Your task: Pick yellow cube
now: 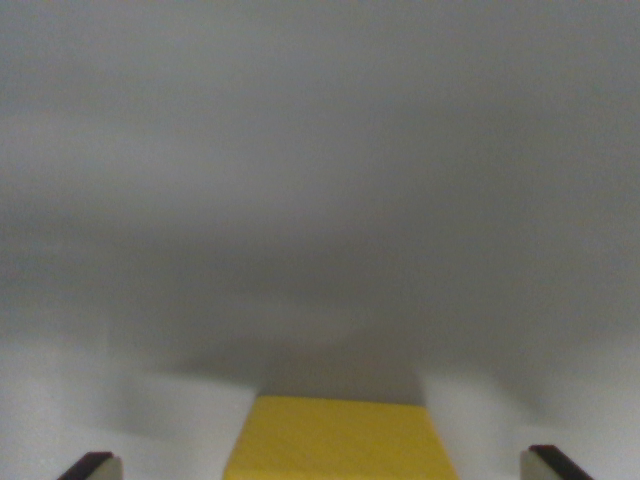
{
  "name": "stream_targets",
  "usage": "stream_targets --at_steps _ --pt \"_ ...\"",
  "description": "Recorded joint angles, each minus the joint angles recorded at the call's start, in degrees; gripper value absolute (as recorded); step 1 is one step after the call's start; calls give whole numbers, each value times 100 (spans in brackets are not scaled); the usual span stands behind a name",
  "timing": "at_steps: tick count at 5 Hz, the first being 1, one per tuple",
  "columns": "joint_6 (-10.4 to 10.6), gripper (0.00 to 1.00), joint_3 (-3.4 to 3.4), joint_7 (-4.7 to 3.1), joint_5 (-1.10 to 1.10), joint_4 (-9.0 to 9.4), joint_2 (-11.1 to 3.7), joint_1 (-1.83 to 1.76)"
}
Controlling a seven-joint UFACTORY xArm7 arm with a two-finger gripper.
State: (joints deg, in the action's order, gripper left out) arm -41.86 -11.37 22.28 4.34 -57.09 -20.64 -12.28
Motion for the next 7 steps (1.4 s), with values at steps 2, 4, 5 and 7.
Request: stream_targets --at_steps 2,4,5,7 --pt "70 0 -16 33 4 48 -27 -19" --pt "106 0 -24 50 7 72 -41 -29" --pt "111 0 -26 53 7 76 -43 -30" --pt "111 0 -26 53 7 76 -43 -30"
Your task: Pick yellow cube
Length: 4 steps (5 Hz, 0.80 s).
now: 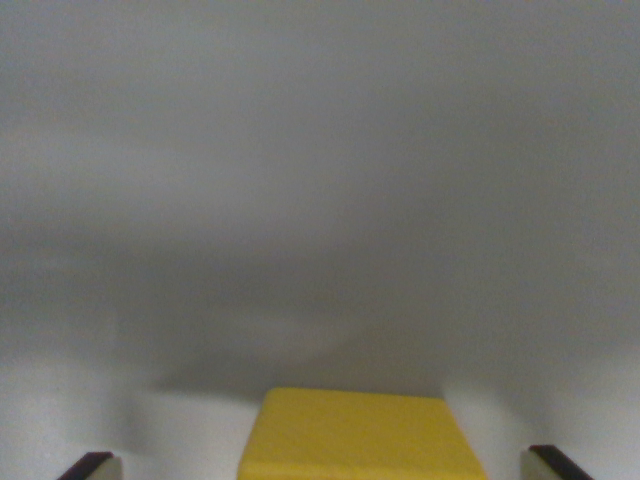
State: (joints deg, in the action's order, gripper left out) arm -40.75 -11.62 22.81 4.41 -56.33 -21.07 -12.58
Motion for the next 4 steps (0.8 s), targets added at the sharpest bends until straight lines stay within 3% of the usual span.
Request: stream_targets --at_steps 1,4 --pt "0 100 0 0 0 0 0 0" --pt "-1 100 0 0 0 -1 0 0"
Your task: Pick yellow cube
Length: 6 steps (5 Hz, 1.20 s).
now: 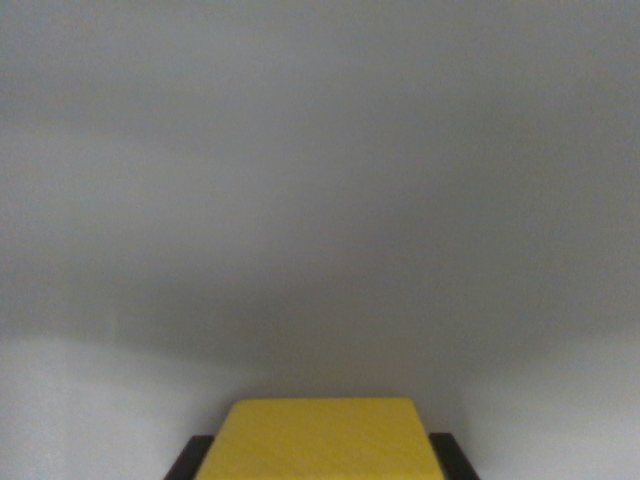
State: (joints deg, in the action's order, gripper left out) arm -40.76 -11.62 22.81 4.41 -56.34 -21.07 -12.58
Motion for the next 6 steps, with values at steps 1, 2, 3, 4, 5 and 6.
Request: stream_targets --at_steps 1,2,3,4,5,6 --pt "-26 100 -1 -1 -2 -19 7 1" --pt "-26 100 -1 -1 -2 -19 7 1" --pt "-82 100 -3 -3 -6 -61 21 2" --pt "-82 100 -3 -3 -6 -61 21 2" --pt "-162 100 -5 -6 -12 -121 42 3" --pt "-162 100 -5 -6 -12 -121 42 3"
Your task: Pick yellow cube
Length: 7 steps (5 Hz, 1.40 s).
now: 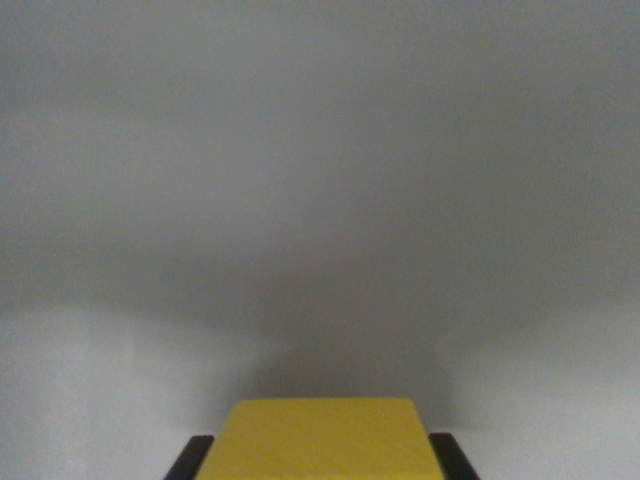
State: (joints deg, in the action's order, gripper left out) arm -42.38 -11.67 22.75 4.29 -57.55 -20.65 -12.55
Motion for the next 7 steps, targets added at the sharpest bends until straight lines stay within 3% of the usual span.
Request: stream_targets --at_steps 4,5,6,7 --pt "-245 100 -8 -9 -19 -183 64 5" --pt "-404 100 -13 -15 -31 -301 105 8" --pt "-404 100 -13 -15 -31 -301 105 8" --pt "-583 100 -18 -21 -44 -435 151 11"
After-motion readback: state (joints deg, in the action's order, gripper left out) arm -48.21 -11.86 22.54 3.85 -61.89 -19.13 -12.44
